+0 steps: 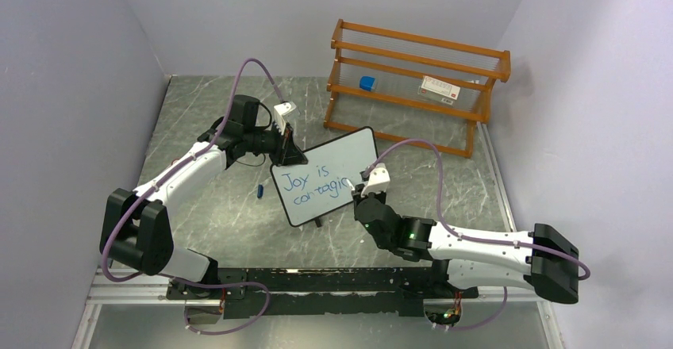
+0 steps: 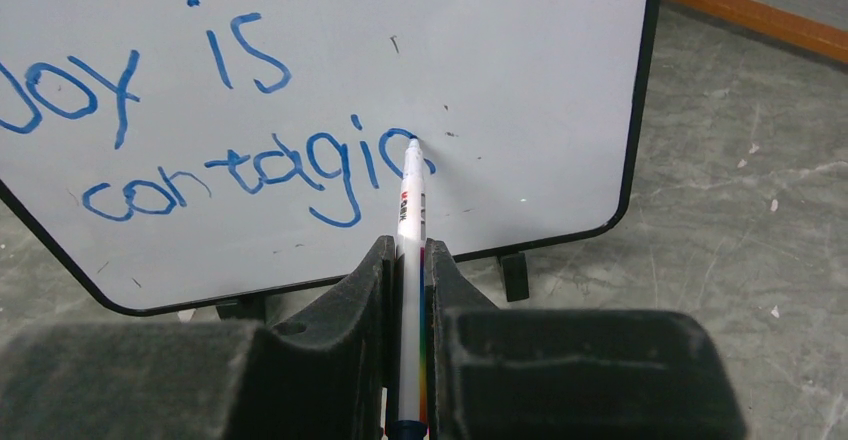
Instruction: Write a sentence on the whiteboard
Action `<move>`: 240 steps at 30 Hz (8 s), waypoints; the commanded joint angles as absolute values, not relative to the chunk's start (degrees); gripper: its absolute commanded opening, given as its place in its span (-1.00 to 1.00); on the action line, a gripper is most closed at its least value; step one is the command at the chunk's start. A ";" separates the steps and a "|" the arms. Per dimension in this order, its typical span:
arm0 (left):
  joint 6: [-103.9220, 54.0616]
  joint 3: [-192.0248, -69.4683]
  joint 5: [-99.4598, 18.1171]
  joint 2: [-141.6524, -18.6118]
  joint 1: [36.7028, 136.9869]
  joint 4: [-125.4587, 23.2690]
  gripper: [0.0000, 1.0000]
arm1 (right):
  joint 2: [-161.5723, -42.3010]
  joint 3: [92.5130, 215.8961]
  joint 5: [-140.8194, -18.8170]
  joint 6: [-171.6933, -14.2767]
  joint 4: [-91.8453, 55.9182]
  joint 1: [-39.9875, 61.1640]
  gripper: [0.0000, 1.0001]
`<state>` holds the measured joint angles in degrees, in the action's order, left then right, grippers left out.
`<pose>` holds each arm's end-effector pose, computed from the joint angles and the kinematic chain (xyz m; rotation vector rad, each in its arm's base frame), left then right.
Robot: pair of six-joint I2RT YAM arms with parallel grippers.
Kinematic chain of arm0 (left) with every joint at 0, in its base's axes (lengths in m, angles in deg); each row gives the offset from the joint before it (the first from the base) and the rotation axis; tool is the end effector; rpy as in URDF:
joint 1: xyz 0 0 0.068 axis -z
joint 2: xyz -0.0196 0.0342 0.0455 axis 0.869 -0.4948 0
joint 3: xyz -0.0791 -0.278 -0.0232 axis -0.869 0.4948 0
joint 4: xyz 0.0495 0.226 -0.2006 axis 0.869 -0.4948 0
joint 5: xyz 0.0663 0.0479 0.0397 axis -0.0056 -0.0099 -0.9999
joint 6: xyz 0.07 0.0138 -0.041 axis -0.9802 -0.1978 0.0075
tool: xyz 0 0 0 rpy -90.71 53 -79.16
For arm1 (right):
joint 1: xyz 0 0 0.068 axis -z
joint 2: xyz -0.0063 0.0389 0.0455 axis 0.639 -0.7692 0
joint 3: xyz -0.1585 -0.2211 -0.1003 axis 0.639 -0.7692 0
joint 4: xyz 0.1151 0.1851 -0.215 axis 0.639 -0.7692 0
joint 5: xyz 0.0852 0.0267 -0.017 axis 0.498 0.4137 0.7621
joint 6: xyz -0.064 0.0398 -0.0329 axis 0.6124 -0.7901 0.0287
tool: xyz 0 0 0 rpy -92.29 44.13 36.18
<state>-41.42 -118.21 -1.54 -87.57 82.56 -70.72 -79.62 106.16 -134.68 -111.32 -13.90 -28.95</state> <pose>0.3227 -0.1887 0.2531 0.9401 2.0210 -1.0989 0.1447 0.2264 0.1974 -0.2303 1.8866 0.2622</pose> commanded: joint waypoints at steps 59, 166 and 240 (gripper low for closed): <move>-45.83 -117.54 -9.28 -89.85 82.32 -74.91 -0.90 | -74.51 105.24 -137.39 -111.36 -17.64 -29.57 -1.00; -46.33 -117.73 -8.84 -89.89 82.32 -75.35 -0.90 | -76.55 104.40 -132.94 -115.95 -23.59 -24.26 -1.00; -46.53 -117.62 -8.50 -90.07 82.32 -75.35 -0.90 | -72.28 104.00 -134.22 -108.18 -14.60 -21.32 -1.00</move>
